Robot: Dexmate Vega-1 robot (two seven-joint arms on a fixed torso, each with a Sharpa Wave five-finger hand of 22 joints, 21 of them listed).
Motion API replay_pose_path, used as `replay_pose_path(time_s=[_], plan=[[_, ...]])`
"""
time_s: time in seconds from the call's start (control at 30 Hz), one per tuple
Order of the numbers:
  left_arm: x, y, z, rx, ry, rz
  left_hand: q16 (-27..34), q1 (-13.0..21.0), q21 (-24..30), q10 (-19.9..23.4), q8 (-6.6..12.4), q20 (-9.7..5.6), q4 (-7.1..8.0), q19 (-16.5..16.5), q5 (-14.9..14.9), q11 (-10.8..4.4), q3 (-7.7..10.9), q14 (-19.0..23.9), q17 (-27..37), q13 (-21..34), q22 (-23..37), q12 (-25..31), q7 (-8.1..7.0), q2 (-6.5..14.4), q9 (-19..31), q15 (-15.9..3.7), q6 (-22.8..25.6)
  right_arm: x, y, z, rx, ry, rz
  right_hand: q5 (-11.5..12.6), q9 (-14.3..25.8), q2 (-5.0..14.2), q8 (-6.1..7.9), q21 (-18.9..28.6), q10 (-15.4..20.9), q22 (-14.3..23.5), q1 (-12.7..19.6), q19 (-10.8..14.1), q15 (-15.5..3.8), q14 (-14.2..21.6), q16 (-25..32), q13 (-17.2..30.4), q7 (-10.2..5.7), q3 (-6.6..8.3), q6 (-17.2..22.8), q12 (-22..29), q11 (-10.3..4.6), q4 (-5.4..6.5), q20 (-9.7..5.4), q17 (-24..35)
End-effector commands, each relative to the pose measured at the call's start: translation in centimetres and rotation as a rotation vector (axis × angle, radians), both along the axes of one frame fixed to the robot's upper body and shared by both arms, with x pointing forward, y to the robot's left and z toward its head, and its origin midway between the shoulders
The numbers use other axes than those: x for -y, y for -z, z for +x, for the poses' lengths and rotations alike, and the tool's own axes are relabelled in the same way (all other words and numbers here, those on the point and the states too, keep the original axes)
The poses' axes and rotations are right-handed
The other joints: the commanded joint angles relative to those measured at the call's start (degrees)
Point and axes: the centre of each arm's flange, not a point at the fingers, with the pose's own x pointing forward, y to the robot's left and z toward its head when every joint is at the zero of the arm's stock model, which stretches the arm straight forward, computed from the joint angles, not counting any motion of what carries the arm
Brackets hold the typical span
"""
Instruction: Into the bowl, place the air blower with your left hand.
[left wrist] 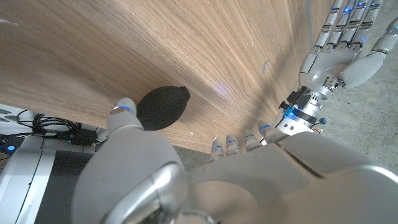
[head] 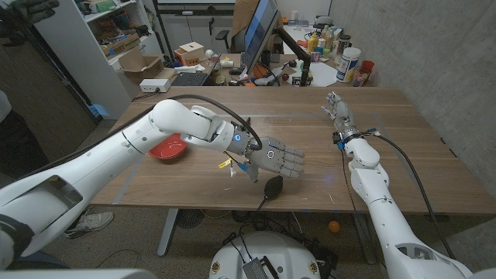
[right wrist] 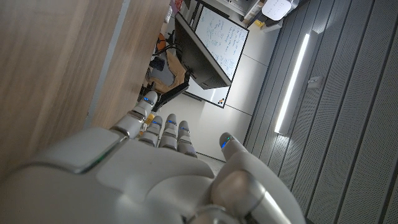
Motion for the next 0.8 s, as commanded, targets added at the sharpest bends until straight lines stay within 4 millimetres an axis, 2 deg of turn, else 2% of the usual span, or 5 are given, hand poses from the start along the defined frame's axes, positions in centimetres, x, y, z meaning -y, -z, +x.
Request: replay_pose_path(time_s=[0.03, 0.7, 0.8], plan=[[0.3, 1.3, 0.9, -0.023, 0.020, 0.021, -0.1, 0.8, 0.1, -16.7, 0.14, 0.49, -0.19, -0.5, 0.3, 0.58, -0.54, -9.4, 0.2, 0.3, 0.2, 0.5, 0.21, -0.1, 0.3, 0.37, -24.9, 0.2, 0.4, 0.3, -0.008, -0.003, 0.005, 0.5, 0.3, 1.08, 0.38, 0.3, 0.4, 0.3, -0.6, 0.3, -0.18, 0.2, 0.3, 0.3, -0.17, 0.06, 0.6, 0.4, 0.07, 0.34, -1.11, 0.2], [0.6, 2.8, 1.3, -0.013, 0.021, 0.081, 0.1, 1.8, 0.3, -16.7, 0.19, 0.73, -0.17, -0.3, 1.1, 0.94, -1.03, -9.0, 0.2, 0.3, 0.2, 0.7, 0.55, 0.5, 0.2, 0.66, -24.8, 0.7, 1.0, 0.3, -0.013, 0.002, 0.016, 0.6, 0.3, 1.04, 0.36, 0.3, 0.4, 0.3, -0.6, 0.3, -0.11, 0.2, 0.3, 0.3, -0.19, 0.05, 0.5, 0.4, 0.04, 0.33, -1.12, 0.2], [0.5, 3.0, 1.3, -0.014, 0.014, 0.089, 0.4, 2.4, 1.0, -16.6, 0.20, 0.46, -0.20, 1.3, 1.5, 1.09, -1.24, -8.2, 0.2, 0.3, 0.2, 0.8, 0.42, 0.8, 0.2, 0.43, -24.7, 0.8, 1.0, 0.3, -0.012, 0.002, 0.016, 0.6, 0.3, 1.05, 0.36, 0.3, 0.4, 0.3, -0.6, 0.3, -0.08, 0.2, 0.3, 0.3, -0.20, 0.05, 0.5, 0.4, -0.04, 0.33, -1.12, 0.2]])
